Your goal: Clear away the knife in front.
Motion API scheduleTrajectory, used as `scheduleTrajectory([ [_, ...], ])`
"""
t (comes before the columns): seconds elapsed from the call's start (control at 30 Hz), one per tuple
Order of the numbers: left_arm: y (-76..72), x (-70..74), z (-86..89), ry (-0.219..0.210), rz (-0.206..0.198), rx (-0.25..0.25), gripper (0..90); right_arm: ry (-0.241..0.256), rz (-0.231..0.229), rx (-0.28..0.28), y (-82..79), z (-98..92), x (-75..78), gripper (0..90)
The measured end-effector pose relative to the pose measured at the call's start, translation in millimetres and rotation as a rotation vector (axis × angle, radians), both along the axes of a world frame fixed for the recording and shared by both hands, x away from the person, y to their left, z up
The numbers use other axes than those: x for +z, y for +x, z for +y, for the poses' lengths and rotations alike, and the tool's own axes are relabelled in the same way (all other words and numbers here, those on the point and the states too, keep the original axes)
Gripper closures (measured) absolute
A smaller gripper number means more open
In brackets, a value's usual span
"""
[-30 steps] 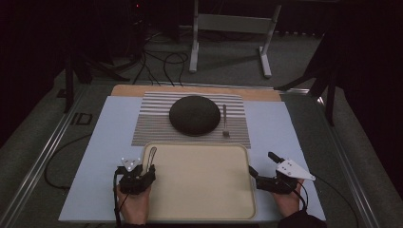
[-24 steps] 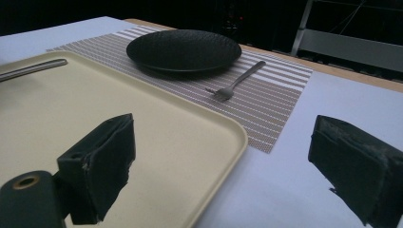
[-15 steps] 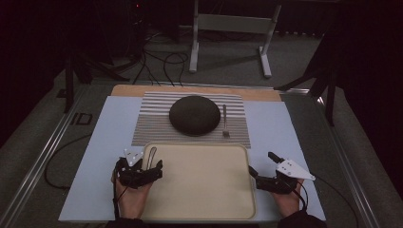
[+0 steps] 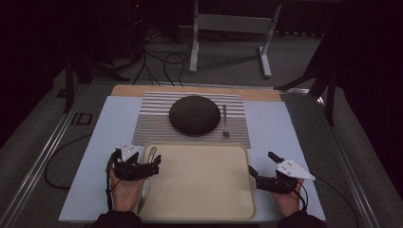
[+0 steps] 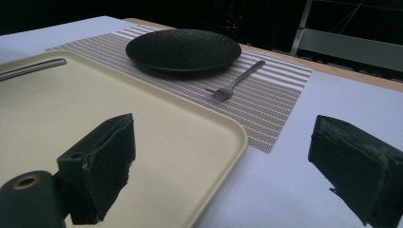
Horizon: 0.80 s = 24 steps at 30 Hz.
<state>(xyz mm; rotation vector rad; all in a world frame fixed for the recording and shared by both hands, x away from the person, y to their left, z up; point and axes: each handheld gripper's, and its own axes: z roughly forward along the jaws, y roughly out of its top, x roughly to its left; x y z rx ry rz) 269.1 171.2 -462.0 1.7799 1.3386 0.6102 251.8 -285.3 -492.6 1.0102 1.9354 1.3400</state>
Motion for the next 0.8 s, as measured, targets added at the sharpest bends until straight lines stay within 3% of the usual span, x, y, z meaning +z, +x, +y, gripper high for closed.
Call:
scheduleTrajectory([
  [0.3,7.4,10.6,13.1,-0.026,-0.092,-0.046,0.0,0.0,-0.001,-0.002,0.0,-0.5,0.1,8.5],
  [0.53,13.4,19.9,28.5,0.013,-0.145,-0.063,0.0,-0.002,-0.001,-0.006,0.1,-0.9,-0.2,8.5],
  [0.67,17.8,14.7,41.7,0.034,-0.141,-0.062,0.0,-0.003,-0.003,-0.005,0.2,-0.6,-0.3,8.5],
  [0.8,19.5,6.3,54.9,0.004,-0.152,-0.064,0.0,0.001,-0.002,-0.004,0.1,-0.7,0.2,8.5],
])
